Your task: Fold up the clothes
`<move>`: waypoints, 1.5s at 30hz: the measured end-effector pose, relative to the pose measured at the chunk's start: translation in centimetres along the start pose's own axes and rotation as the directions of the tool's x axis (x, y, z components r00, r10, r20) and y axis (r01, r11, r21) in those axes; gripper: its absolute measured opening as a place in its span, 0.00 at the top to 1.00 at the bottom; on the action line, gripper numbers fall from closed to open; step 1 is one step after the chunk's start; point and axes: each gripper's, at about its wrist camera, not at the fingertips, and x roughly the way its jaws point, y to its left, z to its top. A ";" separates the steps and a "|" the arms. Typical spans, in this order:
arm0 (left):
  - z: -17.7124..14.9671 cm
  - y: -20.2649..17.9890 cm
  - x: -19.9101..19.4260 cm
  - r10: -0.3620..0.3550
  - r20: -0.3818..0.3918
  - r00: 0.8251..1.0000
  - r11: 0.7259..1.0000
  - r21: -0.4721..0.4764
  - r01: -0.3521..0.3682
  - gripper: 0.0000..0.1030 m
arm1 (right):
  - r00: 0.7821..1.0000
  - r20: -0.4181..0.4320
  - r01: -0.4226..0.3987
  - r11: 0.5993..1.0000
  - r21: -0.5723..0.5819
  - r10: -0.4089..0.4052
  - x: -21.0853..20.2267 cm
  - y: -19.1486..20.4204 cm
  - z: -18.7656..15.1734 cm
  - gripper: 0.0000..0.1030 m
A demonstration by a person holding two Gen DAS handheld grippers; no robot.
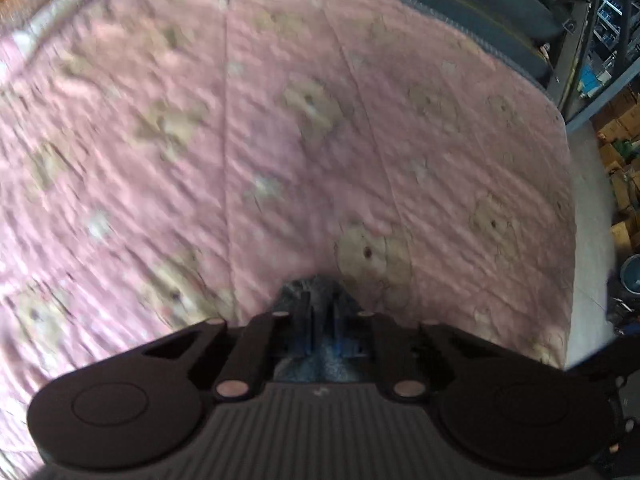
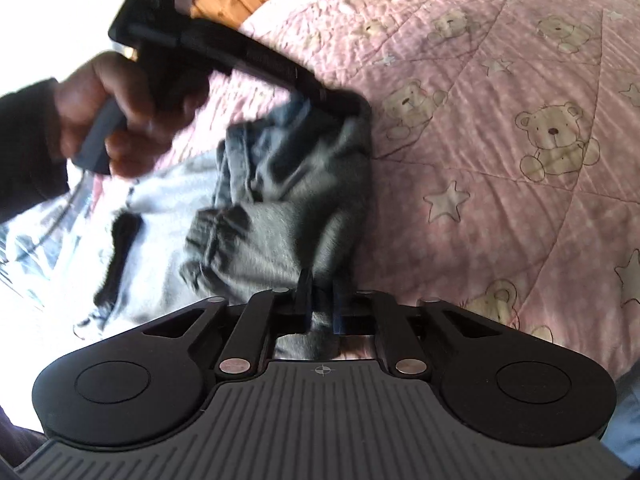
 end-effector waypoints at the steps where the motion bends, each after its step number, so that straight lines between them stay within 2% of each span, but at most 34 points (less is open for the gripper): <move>1: 0.3 0.5 -0.5 -0.006 0.020 1.000 0.999 -0.035 0.007 0.92 | 1.000 -0.006 0.005 1.000 -0.004 -0.005 -0.2 0.1 -0.3 0.96; 4: 1.1 1.2 -1.7 -0.055 0.039 0.998 0.995 -0.079 0.058 0.92 | 0.999 -0.035 0.014 1.000 -0.007 -0.014 -0.9 -0.2 -1.4 0.98; 6: 1.0 1.1 -1.8 -0.040 0.019 0.999 0.998 -0.049 0.041 0.92 | 0.999 -0.044 0.010 1.000 0.006 -0.010 -1.4 -0.7 -1.6 1.00; 8: 0.9 1.0 -2.1 -0.034 0.020 0.999 0.999 -0.032 0.035 0.92 | 1.000 -0.012 -0.014 0.999 0.042 0.015 -2.5 -1.5 -0.9 0.97; 9: 0.9 0.9 -2.4 -0.036 0.025 0.999 0.999 -0.027 0.036 0.92 | 1.000 0.013 -0.028 0.998 0.060 0.027 -2.9 -1.9 -0.3 0.89; 10: 0.8 0.8 -2.7 -0.037 0.029 0.999 0.999 -0.022 0.037 0.92 | 0.998 0.043 -0.041 0.996 0.076 0.038 -3.1 -2.3 0.5 0.86; 12: 0.5 0.6 -3.6 -0.050 0.053 0.997 0.999 -0.011 0.051 0.92 | 0.993 0.105 -0.069 0.992 0.107 0.057 -3.6 -3.0 2.1 0.53; 13: 0.4 0.5 -4.2 -0.060 0.068 0.996 0.998 -0.005 0.060 0.92 | 0.989 0.131 -0.082 0.990 0.112 0.067 -3.4 -3.3 3.0 0.52; 16: -0.3 0.6 -5.6 -0.081 0.119 0.990 0.996 -0.012 0.083 0.92 | 0.982 0.142 -0.140 0.984 0.106 0.125 0.7 -3.5 6.4 0.53; 17: -0.4 0.8 -6.1 -0.071 0.134 0.988 0.997 -0.032 0.076 0.92 | 0.982 0.100 -0.169 0.978 0.123 0.157 2.5 -3.7 7.0 0.62; 18: -0.6 1.3 -6.5 -0.055 0.146 0.988 0.996 -0.060 0.065 0.92 | 0.977 0.042 -0.212 0.969 0.128 0.208 4.0 -3.7 7.1 0.84; 20: -0.7 2.2 -6.7 -0.039 0.152 0.988 0.993 -0.107 0.055 0.92 | 0.966 -0.045 -0.253 0.965 0.062 0.256 4.7 -2.6 5.8 0.85; 23: -0.6 2.8 -5.7 -0.026 0.133 0.991 0.991 -0.126 0.043 0.92 | 0.964 -0.081 -0.251 0.968 0.026 0.252 2.4 -2.4 2.8 0.92; 29: 0.0 4.9 -3.5 0.000 0.096 0.995 0.976 -0.218 0.021 0.91 | 0.970 -0.136 -0.194 0.978 0.074 0.202 -0.4 -4.5 0.8 0.91; 31: 0.0 5.3 -3.3 0.006 0.078 0.997 0.973 -0.229 0.012 0.83 | 0.976 -0.116 -0.179 0.982 0.067 0.186 -1.6 -4.7 1.5 0.89; 33: -0.3 5.5 -4.0 0.033 0.080 0.996 0.967 -0.256 -0.011 0.65 | 0.987 -0.060 -0.148 0.988 0.038 0.150 -3.3 -4.7 2.3 0.89; 34: -0.6 5.5 -4.9 0.056 0.095 0.994 0.962 -0.271 -0.029 0.60 | 0.991 -0.031 -0.131 0.991 0.011 0.131 -3.9 -4.2 2.8 0.88; 35: -1.1 5.5 -5.9 0.083 0.114 0.990 0.956 -0.289 -0.047 0.48 | 0.993 -0.011 -0.122 0.992 -0.026 0.122 -4.3 -3.5 3.3 0.86; 36: -1.9 5.5 -7.1 0.111 0.135 0.985 0.950 -0.305 -0.066 0.43 | 0.993 -0.003 -0.119 0.990 -0.070 0.119 -4.4 -2.6 3.7 0.83; 37: -2.9 5.4 -8.2 0.127 0.149 0.981 0.946 -0.316 -0.074 0.42 | 0.993 -0.002 -0.119 0.986 -0.118 0.119 -4.3 -1.6 4.0 0.79; 39: -5.7 4.9 -9.7 0.110 0.147 0.983 0.940 -0.337 -0.054 0.42 | 0.993 -0.006 -0.120 0.971 -0.209 0.121 -3.7 0.5 4.4 0.64; 42: -10.5 3.8 -9.8 0.041 0.120 0.992 0.928 -0.373 0.007 0.42 | 0.995 -0.027 -0.098 0.941 -0.324 0.094 -1.8 3.1 3.9 0.59; 45: -13.6 3.4 -8.1 0.030 0.083 0.996 0.908 -0.418 0.008 0.42 | 0.999 -0.027 -0.033 0.915 -0.402 0.025 -0.2 4.6 3.3 0.59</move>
